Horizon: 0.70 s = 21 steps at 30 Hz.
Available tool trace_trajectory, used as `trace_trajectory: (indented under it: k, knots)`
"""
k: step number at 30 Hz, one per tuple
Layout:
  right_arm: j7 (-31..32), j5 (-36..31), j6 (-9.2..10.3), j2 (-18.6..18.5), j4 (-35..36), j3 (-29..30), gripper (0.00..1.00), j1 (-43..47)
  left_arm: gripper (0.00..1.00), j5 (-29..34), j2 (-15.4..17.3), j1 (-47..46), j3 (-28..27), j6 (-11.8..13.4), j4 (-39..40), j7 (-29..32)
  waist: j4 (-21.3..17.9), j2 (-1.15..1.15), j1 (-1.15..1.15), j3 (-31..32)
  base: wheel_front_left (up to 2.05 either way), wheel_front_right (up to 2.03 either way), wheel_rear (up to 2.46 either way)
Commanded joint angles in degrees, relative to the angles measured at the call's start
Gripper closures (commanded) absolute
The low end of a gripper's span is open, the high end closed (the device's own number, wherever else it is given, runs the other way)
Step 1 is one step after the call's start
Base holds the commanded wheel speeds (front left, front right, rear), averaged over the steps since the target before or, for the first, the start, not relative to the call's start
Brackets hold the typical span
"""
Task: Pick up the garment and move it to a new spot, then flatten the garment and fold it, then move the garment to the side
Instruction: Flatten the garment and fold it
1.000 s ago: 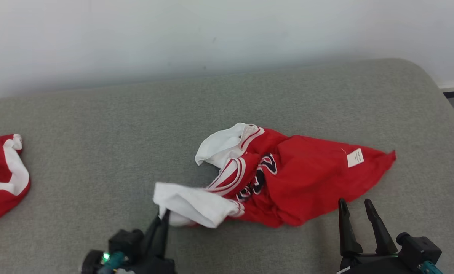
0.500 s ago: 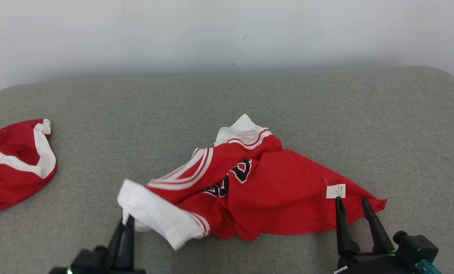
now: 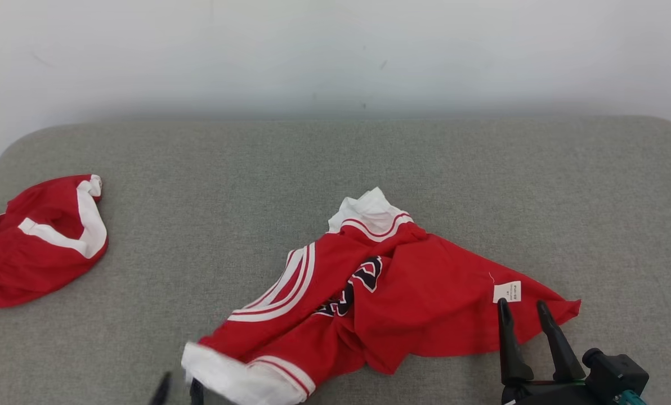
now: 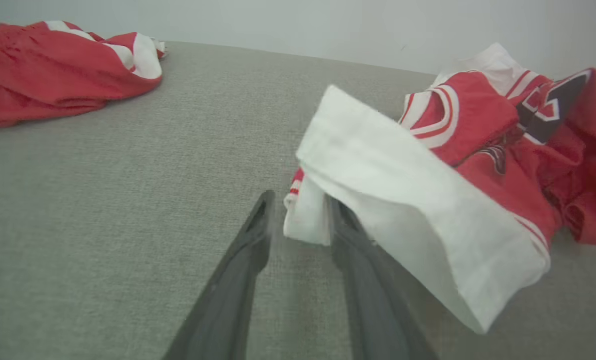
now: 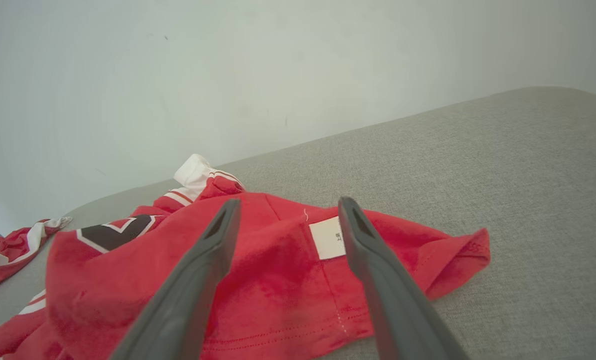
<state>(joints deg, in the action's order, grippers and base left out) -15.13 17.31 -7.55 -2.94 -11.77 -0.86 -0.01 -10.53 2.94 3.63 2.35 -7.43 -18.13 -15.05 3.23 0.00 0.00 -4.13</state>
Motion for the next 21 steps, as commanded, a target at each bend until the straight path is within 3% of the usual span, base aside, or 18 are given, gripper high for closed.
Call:
trace_trajectory:
  k: [1, 12, 16, 21]
  knots:
    - [-0.02, -0.22, 0.13, 0.11, 0.09, -0.07, 0.0, 0.36, 0.0, -0.09, 0.01, 0.78, -0.86, 0.1, 0.52, -0.19, 0.23, 0.0, 0.0, 0.33, 0.0, 0.0, 0.0]
    - [-0.02, 0.24, 0.13, 0.1, 0.01, -0.73, 0.0, 0.33, 0.0, 2.64, -0.09, -1.64, -8.73, 0.03, 5.32, -0.19, -0.78, 0.0, 0.0, 0.77, 0.0, 0.0, 0.0]
    - [-0.02, 0.45, 0.13, 0.11, -0.1, -1.37, 0.0, -0.47, 0.0, 2.88, 0.54, -5.39, -6.95, 0.02, 5.33, -0.19, -2.14, 0.0, 0.0, 0.22, 0.0, 0.0, 0.0]
    - [-0.02, 0.64, 0.13, 0.1, 0.09, -2.27, 0.0, -1.63, 0.0, 1.95, 3.02, -11.67, -0.95, 0.01, 2.8, -0.19, -4.92, 0.0, 0.0, -1.14, 0.0, 0.0, 0.0]
